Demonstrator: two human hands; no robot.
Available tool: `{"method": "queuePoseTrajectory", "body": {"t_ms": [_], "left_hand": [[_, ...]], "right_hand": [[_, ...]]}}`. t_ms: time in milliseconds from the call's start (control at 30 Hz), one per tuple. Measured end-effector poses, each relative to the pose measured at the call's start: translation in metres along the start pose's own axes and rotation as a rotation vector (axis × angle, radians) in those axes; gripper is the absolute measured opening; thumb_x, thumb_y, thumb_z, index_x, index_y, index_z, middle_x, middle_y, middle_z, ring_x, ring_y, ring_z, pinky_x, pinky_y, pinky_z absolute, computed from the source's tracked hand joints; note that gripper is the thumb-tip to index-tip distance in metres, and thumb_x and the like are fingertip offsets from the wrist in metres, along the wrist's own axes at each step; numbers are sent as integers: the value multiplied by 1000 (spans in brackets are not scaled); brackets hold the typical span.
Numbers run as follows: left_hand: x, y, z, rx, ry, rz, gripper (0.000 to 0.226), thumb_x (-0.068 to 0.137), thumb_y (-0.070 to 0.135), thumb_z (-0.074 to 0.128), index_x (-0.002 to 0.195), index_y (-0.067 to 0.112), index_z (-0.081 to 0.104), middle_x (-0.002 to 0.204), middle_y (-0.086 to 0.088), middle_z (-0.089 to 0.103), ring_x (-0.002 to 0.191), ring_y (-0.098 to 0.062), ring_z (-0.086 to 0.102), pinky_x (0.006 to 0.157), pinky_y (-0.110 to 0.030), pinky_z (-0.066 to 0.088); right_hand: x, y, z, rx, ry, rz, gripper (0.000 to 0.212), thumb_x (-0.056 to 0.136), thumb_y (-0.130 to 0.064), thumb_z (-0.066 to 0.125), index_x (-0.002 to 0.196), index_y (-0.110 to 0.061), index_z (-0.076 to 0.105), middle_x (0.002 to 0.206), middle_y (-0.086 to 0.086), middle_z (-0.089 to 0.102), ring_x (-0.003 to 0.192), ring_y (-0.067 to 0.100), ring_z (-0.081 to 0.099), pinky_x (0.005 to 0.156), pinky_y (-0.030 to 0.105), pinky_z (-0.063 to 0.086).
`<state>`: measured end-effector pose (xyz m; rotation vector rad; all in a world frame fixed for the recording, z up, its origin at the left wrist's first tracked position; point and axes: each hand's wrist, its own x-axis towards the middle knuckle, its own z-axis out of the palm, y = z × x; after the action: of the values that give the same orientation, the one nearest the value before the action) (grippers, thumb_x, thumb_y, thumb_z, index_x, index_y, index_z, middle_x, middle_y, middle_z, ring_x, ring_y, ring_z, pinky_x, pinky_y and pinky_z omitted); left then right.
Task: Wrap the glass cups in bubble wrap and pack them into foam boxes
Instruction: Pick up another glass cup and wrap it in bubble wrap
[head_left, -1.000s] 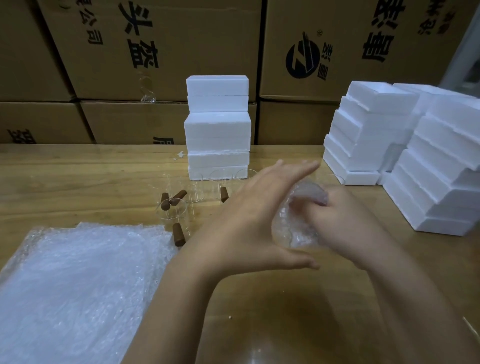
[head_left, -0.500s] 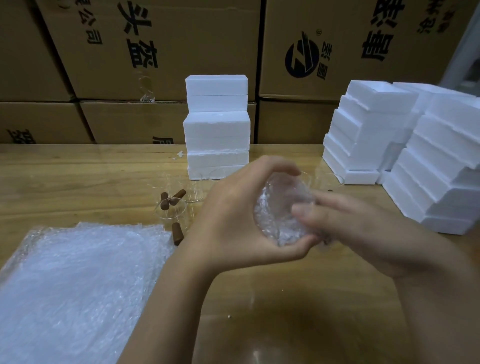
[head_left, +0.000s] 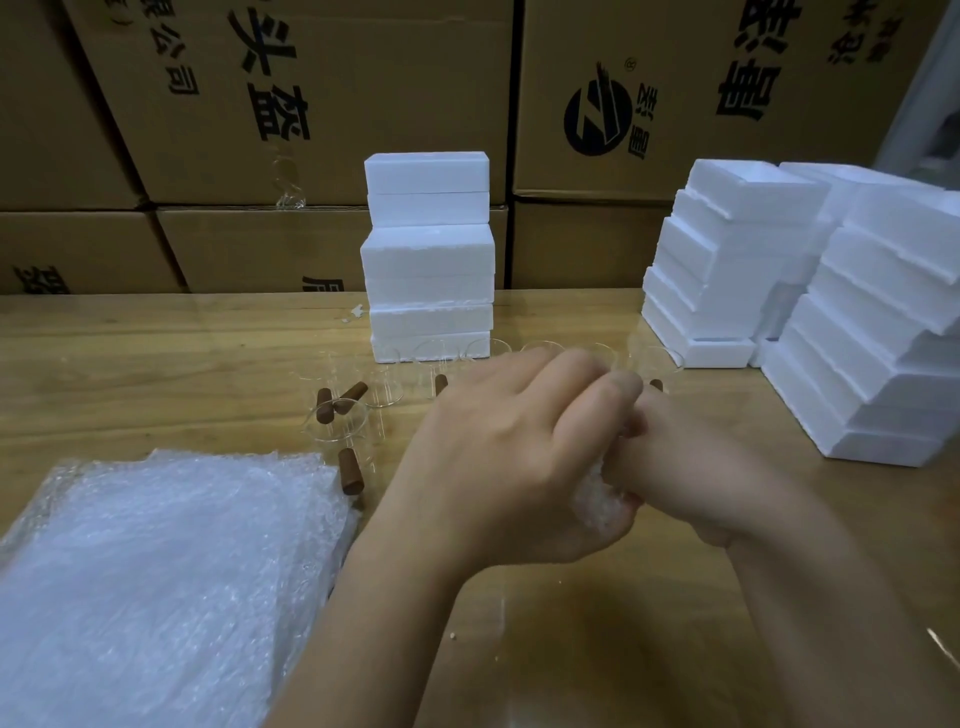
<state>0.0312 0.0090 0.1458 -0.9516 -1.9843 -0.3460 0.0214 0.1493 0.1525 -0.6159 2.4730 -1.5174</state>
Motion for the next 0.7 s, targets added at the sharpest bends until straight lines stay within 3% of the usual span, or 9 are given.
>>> {"method": "queuePoseTrajectory", "body": {"t_ms": [133, 233, 333, 367, 433, 500, 567, 700], "left_hand": [[-3, -3, -5, -62, -53, -73, 45, 57, 27, 73, 92, -1, 69, 80, -9, 66, 66, -26, 61, 52, -32, 45], [-6, -10, -11, -129, -87, -154, 51, 61, 32, 74, 99, -1, 66, 85, -4, 67, 69, -21, 62, 52, -31, 47], [-6, -13, -18, -178, -105, -199, 53, 66, 40, 70, 102, 1, 64, 88, -2, 67, 71, -19, 63, 53, -32, 50], [-6, -12, -19, -182, -120, -203, 54, 66, 42, 69, 102, 2, 64, 88, -1, 67, 72, -18, 63, 54, -31, 50], [-4, -8, -19, -159, -157, -196, 54, 63, 41, 72, 101, 3, 65, 87, 1, 67, 71, -17, 63, 54, -26, 47], [-3, -5, -18, -129, -194, -176, 54, 61, 38, 76, 100, 2, 66, 85, -1, 66, 68, -18, 62, 53, -24, 43], [-1, -2, -16, -123, -219, -163, 53, 59, 35, 78, 99, 2, 66, 82, -3, 66, 65, -21, 61, 51, -25, 44], [1, 3, -16, -116, -265, -158, 45, 62, 34, 71, 94, 4, 66, 80, -3, 65, 65, -26, 60, 51, -35, 47]], "right_hand": [[1, -1, 3, 43, -66, 37, 11, 53, -35, 51, 56, -36, 61, 48, -20, 52, 50, -8, 50, 51, 12, 37], [-3, -1, -3, 128, -166, -4, 14, 70, -41, 61, 82, -38, 68, 77, -13, 68, 79, 2, 64, 70, 21, 47], [-5, -3, -10, 136, -105, -6, 38, 85, -42, 64, 101, -8, 67, 94, 18, 67, 84, 29, 61, 86, 48, 48], [-6, -3, -11, 137, -80, 9, 48, 85, -45, 61, 101, 0, 65, 92, 25, 63, 79, 31, 58, 87, 50, 48], [-6, -4, -8, 117, -62, 12, 47, 81, -49, 52, 92, -6, 67, 84, 24, 62, 74, 23, 56, 75, 39, 51], [-6, -6, -4, 56, -41, 19, 37, 84, -50, 51, 80, -18, 68, 72, 6, 63, 69, 14, 57, 65, 28, 48], [-5, -5, -1, -11, 5, 29, 28, 90, -43, 53, 71, -29, 66, 60, -12, 59, 60, 5, 55, 58, 25, 43], [-2, -3, 3, -100, 72, 59, 19, 61, -32, 42, 63, -37, 60, 48, -17, 52, 49, -1, 47, 52, 25, 35]]}}
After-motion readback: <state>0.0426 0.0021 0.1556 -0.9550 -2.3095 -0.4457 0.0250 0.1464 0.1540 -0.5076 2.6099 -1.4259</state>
